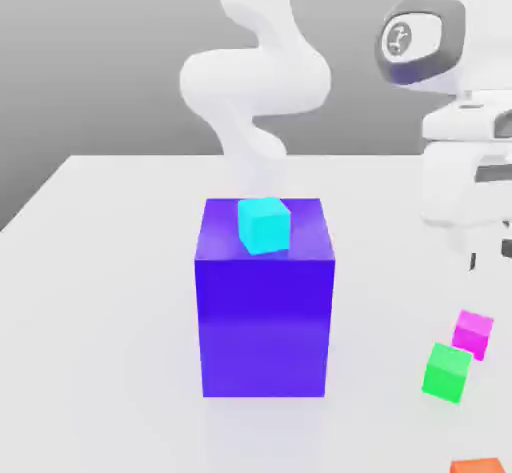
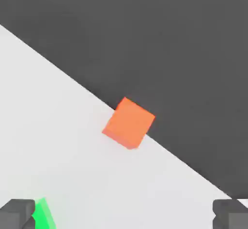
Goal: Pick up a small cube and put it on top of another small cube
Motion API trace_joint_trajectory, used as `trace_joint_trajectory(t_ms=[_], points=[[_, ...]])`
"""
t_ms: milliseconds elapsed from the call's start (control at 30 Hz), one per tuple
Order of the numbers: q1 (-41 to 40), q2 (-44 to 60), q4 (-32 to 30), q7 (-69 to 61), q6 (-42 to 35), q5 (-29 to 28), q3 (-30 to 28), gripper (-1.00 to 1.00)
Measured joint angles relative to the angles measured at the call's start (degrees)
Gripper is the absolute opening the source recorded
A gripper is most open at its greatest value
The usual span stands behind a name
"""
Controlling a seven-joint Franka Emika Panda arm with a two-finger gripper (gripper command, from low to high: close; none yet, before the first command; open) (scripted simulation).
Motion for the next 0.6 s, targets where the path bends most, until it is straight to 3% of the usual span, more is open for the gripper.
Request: trace_joint_trajectory(t_ms=[233,467,500,600], points=[[6.7,13.4,-4.3,-1.4,7.3,-1.6,3.6,0.0],[15.9,24.4,-1.8,7.1,15.0,-13.0,-7.2,0.0],[16.7,25.4,-1.5,7.9,15.7,-14.1,-8.3,-1.0],[16.7,25.4,-1.5,8.0,15.7,-14.1,-8.3,-1.0]])
